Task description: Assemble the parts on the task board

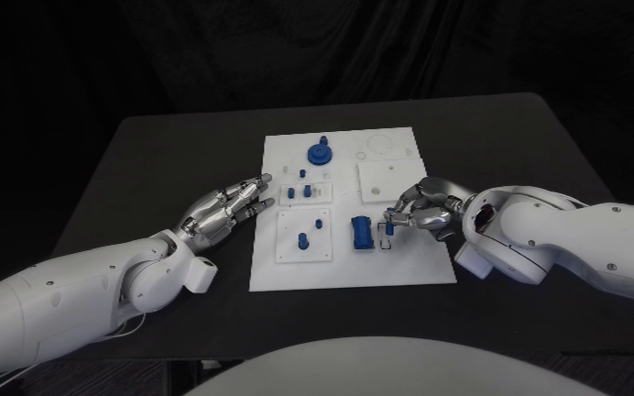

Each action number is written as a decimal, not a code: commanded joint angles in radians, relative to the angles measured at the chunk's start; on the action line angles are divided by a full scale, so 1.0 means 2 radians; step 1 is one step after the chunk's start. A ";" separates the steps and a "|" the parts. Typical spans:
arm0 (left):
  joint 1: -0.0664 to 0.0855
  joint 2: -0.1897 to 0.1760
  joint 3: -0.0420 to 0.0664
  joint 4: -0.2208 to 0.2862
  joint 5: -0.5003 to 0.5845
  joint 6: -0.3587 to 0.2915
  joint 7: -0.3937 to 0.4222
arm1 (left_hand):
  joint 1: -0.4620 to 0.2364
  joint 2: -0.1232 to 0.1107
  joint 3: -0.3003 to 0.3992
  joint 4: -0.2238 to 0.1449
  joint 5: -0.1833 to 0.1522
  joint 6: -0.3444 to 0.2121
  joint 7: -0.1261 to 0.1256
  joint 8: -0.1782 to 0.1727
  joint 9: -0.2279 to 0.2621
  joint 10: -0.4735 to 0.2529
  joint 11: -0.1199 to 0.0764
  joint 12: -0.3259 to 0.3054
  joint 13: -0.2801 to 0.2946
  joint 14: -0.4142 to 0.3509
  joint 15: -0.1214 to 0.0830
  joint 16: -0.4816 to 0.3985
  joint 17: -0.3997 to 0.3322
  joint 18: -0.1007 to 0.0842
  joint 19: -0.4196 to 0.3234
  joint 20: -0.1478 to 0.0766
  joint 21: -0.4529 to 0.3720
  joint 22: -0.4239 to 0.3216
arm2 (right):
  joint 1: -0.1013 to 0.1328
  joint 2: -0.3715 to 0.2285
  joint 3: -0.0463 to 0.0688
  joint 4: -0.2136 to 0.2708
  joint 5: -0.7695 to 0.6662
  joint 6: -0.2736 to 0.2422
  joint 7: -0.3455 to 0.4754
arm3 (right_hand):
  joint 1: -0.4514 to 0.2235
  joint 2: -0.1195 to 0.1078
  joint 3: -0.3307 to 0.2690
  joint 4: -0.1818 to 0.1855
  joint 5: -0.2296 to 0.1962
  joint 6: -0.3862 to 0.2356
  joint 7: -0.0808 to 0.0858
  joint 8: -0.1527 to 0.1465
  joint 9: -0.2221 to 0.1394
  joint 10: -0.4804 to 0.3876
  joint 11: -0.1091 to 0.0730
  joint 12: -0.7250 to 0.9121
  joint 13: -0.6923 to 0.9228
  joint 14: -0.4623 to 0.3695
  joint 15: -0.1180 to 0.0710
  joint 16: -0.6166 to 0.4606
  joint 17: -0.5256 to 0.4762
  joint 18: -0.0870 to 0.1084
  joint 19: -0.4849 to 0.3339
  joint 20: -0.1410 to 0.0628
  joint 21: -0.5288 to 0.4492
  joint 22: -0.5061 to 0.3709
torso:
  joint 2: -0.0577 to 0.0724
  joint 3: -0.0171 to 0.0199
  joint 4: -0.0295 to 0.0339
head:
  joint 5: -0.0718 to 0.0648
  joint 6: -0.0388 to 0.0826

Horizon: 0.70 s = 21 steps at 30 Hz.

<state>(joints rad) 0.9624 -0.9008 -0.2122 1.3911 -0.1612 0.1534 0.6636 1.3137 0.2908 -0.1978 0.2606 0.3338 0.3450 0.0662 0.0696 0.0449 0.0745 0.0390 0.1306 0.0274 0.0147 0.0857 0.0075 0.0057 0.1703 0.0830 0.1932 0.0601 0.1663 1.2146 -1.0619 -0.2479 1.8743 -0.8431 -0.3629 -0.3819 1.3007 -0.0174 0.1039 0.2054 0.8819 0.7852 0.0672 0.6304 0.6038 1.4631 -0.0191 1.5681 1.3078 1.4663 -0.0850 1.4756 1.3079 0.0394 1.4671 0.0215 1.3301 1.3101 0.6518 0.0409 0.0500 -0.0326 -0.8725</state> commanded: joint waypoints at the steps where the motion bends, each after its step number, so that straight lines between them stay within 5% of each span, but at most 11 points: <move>1: 0.000 0.002 0.000 0.001 0.003 0.007 0.004 | 0.004 0.001 0.003 0.000 0.002 0.003 0.000 0.002 0.001 0.000 0.002 0.003 0.000 0.001 0.002 0.002 0.001 0.004 0.001 0.003 0.002 0.000 | 0.001 0.004 0.000 -0.008 0.023 0.009 0.006 | -0.004 0.000 0.035 -0.032 -0.004 -0.002 -0.002 0.000 -0.001 0.054 0.003 0.001 0.132 0.030 0.003 0.001 0.006 0.009 0.009 0.004 0.000 0.093 | 0.000 0.0000 0.0000 | 0.000 0.000; 21: -0.001 0.002 0.000 0.000 0.003 0.009 0.002 | 0.005 0.001 0.005 0.000 0.003 0.003 0.001 0.002 0.000 0.000 0.002 0.003 0.000 0.001 0.002 0.002 0.001 0.004 0.001 0.003 0.002 0.000 | -0.004 0.019 0.000 -0.031 0.024 0.055 -0.034 | -0.016 -0.001 0.038 -0.028 -0.056 -0.005 -0.002 -0.003 -0.009 0.054 0.004 0.001 0.132 0.030 0.004 -0.001 0.002 0.010 0.006 0.005 -0.006 0.091 | 0.000 0.0000 0.0000 | 0.002 0.000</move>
<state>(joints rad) 0.9622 -0.8981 -0.2122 1.3906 -0.1612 0.1585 0.6588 1.3136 0.2908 -0.1922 0.2605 0.3338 0.3450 0.0661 0.0696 0.0447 0.0745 0.0388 0.1306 0.0272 0.0147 0.0857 0.0075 0.0056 0.1703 0.0830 0.1933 0.0601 0.1661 1.2093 -1.0246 -0.2486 1.8135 -0.8007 -0.2885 -0.4188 1.2796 -0.0198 0.1441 0.1789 0.7764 0.7728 0.0690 0.6302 0.5869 1.4665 -0.0157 1.5681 1.3076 1.4663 -0.0850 1.4756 1.3077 0.0393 1.4633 0.0252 1.3230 1.3102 0.6517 0.0408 0.0500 -0.0307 -0.8725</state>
